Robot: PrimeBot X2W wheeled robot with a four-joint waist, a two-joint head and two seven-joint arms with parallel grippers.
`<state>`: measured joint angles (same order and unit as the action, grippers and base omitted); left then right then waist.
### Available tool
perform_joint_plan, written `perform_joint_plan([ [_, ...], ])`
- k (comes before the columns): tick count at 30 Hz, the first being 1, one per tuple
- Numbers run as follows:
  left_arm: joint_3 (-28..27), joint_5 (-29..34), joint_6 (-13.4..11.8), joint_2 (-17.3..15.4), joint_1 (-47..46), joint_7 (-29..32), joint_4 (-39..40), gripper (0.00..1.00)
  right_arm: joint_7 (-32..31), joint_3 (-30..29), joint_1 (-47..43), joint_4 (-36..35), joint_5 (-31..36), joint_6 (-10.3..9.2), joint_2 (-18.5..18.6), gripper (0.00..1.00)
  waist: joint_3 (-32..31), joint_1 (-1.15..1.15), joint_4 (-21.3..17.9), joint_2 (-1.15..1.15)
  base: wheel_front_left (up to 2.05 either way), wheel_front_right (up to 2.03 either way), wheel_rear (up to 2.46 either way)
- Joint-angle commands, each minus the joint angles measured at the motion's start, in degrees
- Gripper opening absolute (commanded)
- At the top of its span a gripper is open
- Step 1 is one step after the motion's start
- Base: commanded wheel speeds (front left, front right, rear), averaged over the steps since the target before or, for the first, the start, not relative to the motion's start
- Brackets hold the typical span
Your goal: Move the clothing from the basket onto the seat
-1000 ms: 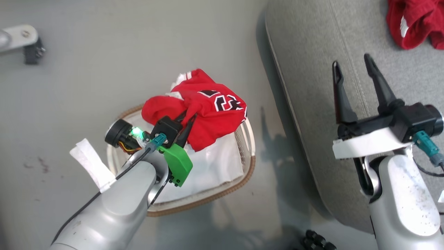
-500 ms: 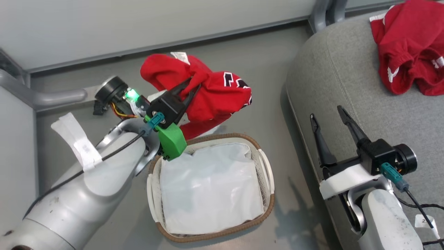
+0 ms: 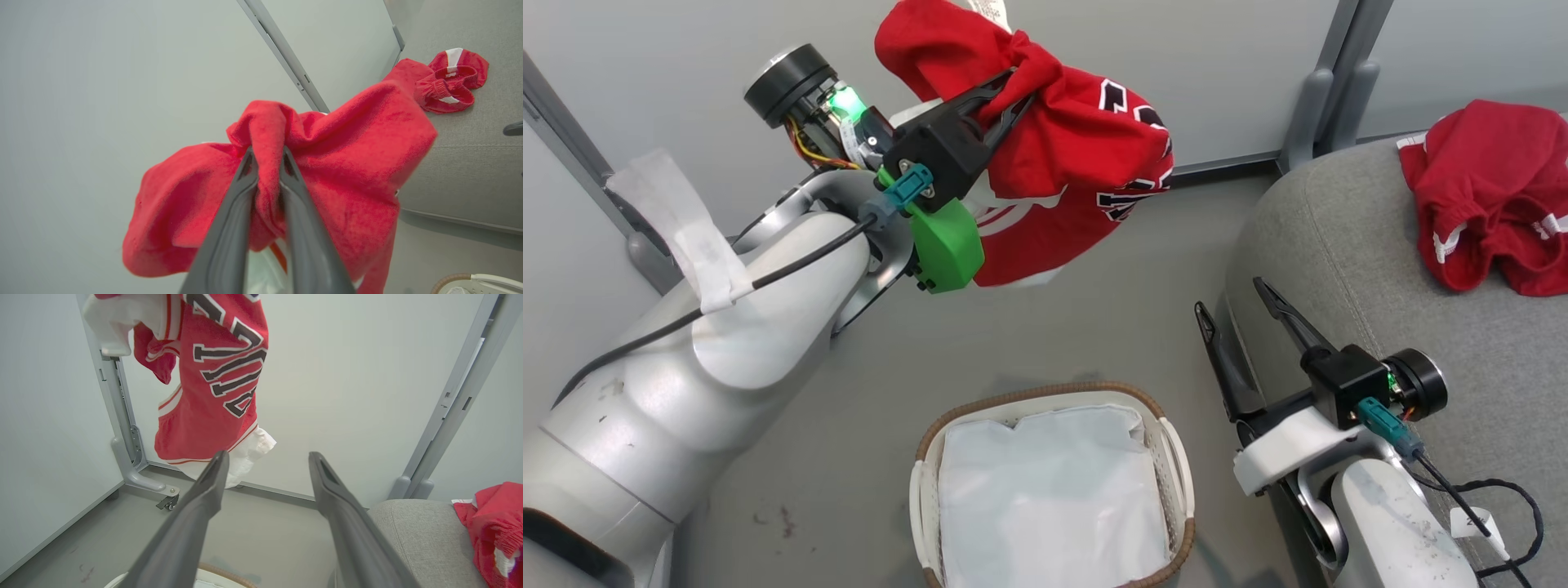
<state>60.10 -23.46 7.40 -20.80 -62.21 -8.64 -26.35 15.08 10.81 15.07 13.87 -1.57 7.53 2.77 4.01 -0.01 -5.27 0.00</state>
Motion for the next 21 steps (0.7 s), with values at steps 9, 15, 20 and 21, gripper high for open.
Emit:
perform_joint_plan([
  [9, 3.63, -2.78, 0.12, -0.06, -3.27, 0.90, 2.41, 0.00, 0.13, 2.39, 4.52, 1.75, 2.13, -0.08, 0.22, 1.00, -3.23, 0.01, 2.00, 0.00, 0.00, 0.00, 0.00],
  [15, 5.65, -3.56, 0.05, 0.51, -3.68, 0.81, 4.02, 0.00, 0.13, 3.09, 8.63, 3.47, 3.68, -0.08, 0.21, 1.00, -3.54, 0.01, 3.23, 0.00, 0.00, 0.00, 0.00],
  [20, 7.09, -3.87, 0.04, 0.99, -3.88, 0.93, 5.14, 0.00, 0.13, 3.68, 12.10, 5.86, 5.54, -0.08, 0.21, 1.00, -3.61, 0.01, 4.17, 0.00, 0.00, 0.00, 0.00],
  [21, 7.32, -3.98, 0.05, 1.08, -3.91, 0.93, 5.32, 0.00, 0.13, 3.80, 12.71, 6.24, 5.72, -0.08, 0.21, 1.00, -3.60, 0.01, 4.31, 0.00, 0.00, 0.00, 0.00],
])
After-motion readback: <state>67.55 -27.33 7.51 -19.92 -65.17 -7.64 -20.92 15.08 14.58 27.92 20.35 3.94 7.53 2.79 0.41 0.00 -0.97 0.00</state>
